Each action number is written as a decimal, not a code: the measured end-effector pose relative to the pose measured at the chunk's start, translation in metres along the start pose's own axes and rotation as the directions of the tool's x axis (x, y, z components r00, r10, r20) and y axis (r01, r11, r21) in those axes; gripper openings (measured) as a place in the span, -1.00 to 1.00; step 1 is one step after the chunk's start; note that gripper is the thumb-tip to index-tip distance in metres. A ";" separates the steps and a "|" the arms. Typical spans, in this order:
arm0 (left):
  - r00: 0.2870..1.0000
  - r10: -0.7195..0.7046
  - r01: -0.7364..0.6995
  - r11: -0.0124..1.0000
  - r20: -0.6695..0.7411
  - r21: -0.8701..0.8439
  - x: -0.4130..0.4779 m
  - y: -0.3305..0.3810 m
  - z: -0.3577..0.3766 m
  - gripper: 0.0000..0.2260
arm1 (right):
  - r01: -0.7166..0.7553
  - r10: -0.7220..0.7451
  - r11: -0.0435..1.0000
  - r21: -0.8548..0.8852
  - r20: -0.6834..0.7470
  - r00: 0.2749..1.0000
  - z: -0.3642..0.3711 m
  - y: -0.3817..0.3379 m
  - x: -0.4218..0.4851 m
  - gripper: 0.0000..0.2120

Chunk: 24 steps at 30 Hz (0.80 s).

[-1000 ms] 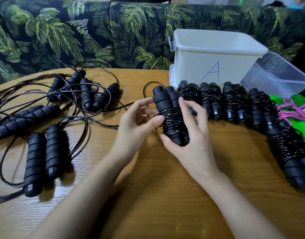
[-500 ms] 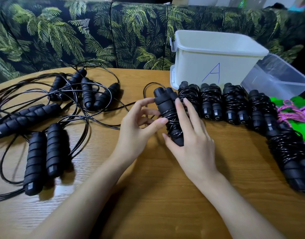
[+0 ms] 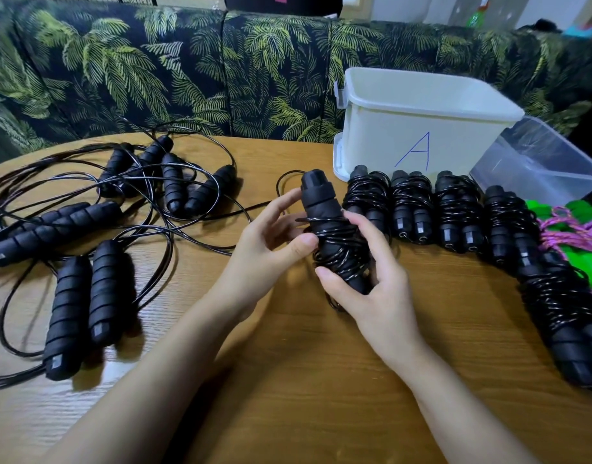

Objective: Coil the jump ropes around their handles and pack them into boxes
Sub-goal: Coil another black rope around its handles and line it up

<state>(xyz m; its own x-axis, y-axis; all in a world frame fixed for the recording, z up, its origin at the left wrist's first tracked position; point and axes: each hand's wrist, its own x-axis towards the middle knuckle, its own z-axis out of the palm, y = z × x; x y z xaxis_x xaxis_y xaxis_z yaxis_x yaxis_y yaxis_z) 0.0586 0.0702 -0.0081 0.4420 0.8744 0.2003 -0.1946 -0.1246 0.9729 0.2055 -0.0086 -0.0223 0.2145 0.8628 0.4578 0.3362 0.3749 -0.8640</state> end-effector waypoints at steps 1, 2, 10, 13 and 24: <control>1.000 -0.003 0.003 1.000 -0.002 -0.012 0.000 0.001 0.000 -0.46 | -0.002 0.002 1.000 0.018 0.009 1.000 0.000 0.000 0.000 -0.41; 1.000 -0.005 0.005 1.000 -0.014 -0.023 -0.001 0.002 0.001 -0.46 | 0.012 -0.012 1.000 0.009 0.013 1.000 0.000 0.001 0.000 -0.40; 0.989 0.033 -0.029 0.999 -0.144 0.028 -0.002 0.001 0.005 -0.50 | 0.118 -0.108 0.971 -0.208 0.061 0.992 0.004 0.006 0.001 -0.32; 0.989 0.038 -0.031 0.998 -0.143 0.047 -0.003 -0.001 0.005 -0.45 | 0.097 -0.085 0.973 -0.209 0.065 0.994 0.004 0.008 0.002 -0.28; 0.992 -0.004 0.007 1.000 -0.123 0.025 -0.001 0.007 0.000 -0.50 | -0.050 0.047 0.998 0.031 0.104 0.993 -0.003 0.003 0.005 -0.36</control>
<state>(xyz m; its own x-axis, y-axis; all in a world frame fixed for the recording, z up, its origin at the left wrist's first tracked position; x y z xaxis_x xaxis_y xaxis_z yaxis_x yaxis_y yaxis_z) 0.0567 0.0683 -0.0019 0.3315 0.9260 0.1808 -0.1698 -0.1300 0.9769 0.2102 -0.0038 -0.0220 0.1334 0.9100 0.3926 0.2966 0.3413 -0.8919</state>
